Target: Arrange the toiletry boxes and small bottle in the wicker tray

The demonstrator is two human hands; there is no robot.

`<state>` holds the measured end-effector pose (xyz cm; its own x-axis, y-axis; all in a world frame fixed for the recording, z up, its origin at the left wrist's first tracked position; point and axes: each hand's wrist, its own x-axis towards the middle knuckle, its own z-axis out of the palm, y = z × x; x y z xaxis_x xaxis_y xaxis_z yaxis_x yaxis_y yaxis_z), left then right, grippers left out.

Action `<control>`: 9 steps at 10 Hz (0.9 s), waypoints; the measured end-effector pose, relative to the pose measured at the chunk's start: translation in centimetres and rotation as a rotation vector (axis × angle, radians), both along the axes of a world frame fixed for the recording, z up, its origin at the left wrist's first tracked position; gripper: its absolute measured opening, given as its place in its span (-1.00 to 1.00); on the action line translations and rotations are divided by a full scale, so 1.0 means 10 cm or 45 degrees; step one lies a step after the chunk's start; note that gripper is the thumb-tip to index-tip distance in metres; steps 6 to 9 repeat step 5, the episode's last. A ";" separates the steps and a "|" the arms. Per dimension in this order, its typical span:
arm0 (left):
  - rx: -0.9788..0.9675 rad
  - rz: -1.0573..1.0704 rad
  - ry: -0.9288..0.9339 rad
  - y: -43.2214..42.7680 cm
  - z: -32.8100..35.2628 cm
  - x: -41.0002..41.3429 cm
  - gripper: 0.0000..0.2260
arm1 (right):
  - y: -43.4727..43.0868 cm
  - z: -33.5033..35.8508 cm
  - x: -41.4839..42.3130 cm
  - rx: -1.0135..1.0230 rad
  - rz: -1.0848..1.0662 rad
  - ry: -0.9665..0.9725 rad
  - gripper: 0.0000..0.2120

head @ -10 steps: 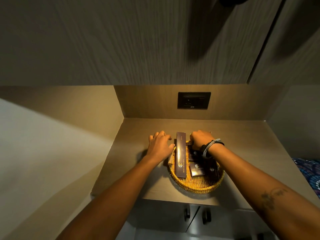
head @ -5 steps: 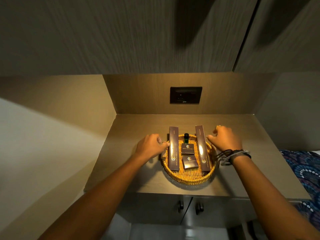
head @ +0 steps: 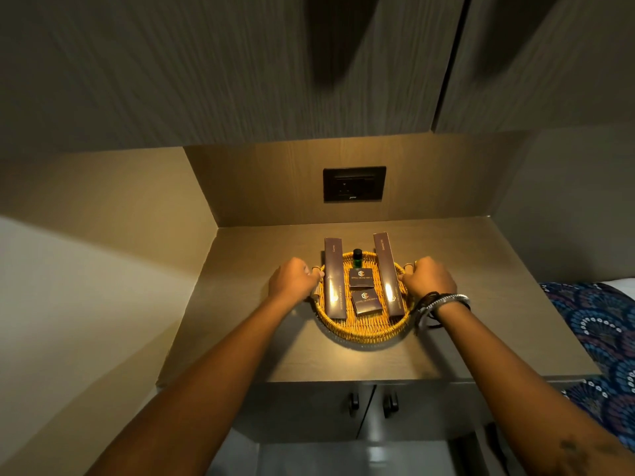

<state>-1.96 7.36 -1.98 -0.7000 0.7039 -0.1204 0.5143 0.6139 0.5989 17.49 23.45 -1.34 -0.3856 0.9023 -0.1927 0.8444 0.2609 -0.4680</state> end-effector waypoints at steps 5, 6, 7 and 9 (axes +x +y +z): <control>-0.174 0.055 0.254 0.11 0.24 0.12 -0.50 | 0.03 0.14 0.02 0.003 0.143 -0.085 -0.55; -0.174 0.055 0.254 0.11 0.24 0.12 -0.50 | 0.03 0.14 0.02 0.003 0.143 -0.085 -0.55; -0.174 0.055 0.254 0.11 0.24 0.12 -0.50 | 0.03 0.14 0.02 0.003 0.143 -0.085 -0.55; -0.174 0.055 0.254 0.11 0.24 0.12 -0.50 | 0.03 0.14 0.02 0.003 0.143 -0.085 -0.55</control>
